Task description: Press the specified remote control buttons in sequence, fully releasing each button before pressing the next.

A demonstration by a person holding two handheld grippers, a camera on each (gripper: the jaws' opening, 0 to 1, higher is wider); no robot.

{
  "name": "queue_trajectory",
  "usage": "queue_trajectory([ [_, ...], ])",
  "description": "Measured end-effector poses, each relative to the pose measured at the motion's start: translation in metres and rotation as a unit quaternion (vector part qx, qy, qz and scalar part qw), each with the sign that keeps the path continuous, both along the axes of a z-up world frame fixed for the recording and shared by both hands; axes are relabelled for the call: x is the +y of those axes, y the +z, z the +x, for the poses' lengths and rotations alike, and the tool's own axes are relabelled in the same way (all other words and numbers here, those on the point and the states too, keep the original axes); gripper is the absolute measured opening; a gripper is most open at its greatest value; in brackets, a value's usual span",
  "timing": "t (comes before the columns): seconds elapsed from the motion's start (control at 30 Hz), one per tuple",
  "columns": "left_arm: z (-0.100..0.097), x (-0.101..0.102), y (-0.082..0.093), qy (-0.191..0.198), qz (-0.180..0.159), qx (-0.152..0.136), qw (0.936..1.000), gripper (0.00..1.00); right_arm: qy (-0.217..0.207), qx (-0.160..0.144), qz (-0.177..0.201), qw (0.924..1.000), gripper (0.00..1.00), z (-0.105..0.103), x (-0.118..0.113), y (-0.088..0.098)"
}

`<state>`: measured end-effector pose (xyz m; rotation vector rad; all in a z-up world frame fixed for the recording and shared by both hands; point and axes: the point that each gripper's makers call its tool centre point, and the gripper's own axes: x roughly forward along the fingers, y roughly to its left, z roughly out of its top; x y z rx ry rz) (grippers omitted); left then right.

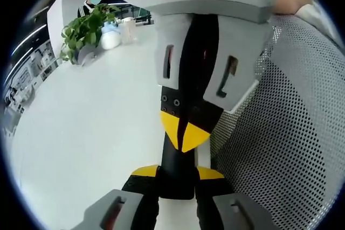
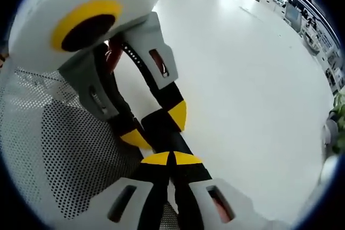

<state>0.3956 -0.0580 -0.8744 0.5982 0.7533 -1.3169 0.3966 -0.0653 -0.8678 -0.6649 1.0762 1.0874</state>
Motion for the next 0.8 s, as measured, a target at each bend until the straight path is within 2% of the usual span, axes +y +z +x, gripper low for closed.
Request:
queue_trajectory([
  [0.07, 0.0002, -0.0001, -0.0001, 0.003, 0.0, 0.002, 1.0, 0.25, 0.02, -0.004, -0.007, 0.9998, 0.0, -0.0003, 0.0004, -0.0005],
  [0.17, 0.0004, -0.0005, 0.0, 0.008, 0.002, 0.005, 1.0, 0.25, 0.026, -0.004, -0.008, 0.9996, 0.0, 0.0001, -0.0001, -0.0004],
  [0.33, 0.0009, -0.0009, 0.0, 0.017, 0.001, 0.009, 0.9998, 0.25, 0.016, 0.0, -0.008, 0.9998, 0.0, 0.0009, -0.0003, -0.0009],
  [0.4, 0.0007, -0.001, -0.0001, 0.015, 0.0, 0.005, 0.9999, 0.25, -0.009, 0.011, -0.01, 0.9998, 0.0, 0.0014, -0.0006, -0.0011],
  [0.63, 0.0004, -0.0008, -0.0001, 0.008, -0.003, -0.002, 1.0, 0.24, 0.01, -0.012, -0.012, 0.9998, 0.0, -0.0014, -0.0005, -0.0004],
  [0.8, 0.0013, 0.0021, 0.0002, 0.014, -0.008, 0.001, 0.9999, 0.24, -0.002, -0.015, 0.001, 0.9999, 0.0, 0.0016, 0.0016, 0.0001],
])
